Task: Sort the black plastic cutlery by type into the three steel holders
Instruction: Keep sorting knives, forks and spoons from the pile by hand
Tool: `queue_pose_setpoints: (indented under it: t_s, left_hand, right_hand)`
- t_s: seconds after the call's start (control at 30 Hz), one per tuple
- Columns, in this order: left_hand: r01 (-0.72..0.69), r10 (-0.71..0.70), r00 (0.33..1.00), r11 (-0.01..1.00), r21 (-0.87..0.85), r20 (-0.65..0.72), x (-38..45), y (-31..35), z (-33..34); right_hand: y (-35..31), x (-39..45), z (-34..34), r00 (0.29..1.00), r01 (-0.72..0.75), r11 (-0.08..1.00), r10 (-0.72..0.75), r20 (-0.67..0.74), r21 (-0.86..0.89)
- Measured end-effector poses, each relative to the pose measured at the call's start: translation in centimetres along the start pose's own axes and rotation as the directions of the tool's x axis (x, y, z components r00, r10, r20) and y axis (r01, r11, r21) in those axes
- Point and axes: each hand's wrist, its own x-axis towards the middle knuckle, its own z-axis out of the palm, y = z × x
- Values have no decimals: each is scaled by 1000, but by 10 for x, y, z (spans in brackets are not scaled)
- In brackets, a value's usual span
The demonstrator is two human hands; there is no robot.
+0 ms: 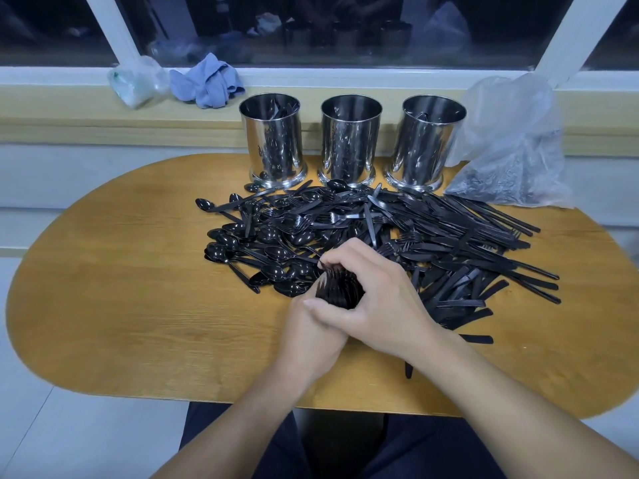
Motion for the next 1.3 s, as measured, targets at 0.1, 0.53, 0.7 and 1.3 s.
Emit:
queue_pose_setpoints:
  t_s: [0.1,0.53,0.7,1.3]
  left_hand:
    - [12,-5,999,989,-147,51,5,5,-1]
    - [-27,18,983,999,47,184,18,4,-30]
    - [67,-17,970,978,-199,241,25,19,-23]
    - [-22,50,935,996,-85,352,36,7,-4]
  right_hand:
    - [3,1,1,1000,11,1000,-11,-12,1]
    - [11,5,-3,997,61,998,-61,-49,2]
    - [7,9,4,990,-41,987,62,-130,157]
    - [20,14,-7,1000,-1,994,5,-31,107]
